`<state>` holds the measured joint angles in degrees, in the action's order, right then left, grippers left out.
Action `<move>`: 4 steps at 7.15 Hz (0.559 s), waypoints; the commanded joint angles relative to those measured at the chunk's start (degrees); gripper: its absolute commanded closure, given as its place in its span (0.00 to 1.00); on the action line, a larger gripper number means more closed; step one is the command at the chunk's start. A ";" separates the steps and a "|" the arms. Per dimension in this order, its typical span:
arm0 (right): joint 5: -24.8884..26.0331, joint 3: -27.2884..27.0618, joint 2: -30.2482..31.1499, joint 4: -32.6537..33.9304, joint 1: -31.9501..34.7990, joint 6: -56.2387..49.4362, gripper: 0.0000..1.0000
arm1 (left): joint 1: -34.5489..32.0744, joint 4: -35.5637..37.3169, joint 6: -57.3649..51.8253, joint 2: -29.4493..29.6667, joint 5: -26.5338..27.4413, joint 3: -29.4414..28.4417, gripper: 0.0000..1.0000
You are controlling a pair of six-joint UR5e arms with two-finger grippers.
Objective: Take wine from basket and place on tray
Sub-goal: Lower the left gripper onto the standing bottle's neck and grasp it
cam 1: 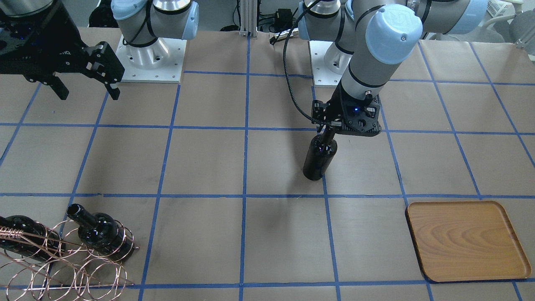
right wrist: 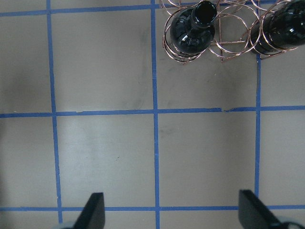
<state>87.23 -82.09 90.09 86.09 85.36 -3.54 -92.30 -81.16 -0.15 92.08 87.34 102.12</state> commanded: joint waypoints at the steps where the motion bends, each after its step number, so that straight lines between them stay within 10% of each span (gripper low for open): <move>1: 0.39 0.00 0.00 0.04 0.16 -0.15 0.00 | 0.01 -0.14 0.24 0.20 -0.41 0.01 0.39; 4: 0.22 0.00 0.00 0.13 0.16 -0.15 0.00 | 0.01 0.03 0.24 0.64 -0.42 -0.17 0.51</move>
<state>87.51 -82.09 90.09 86.15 85.51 -3.68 -92.29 -81.26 0.08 92.53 86.88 102.04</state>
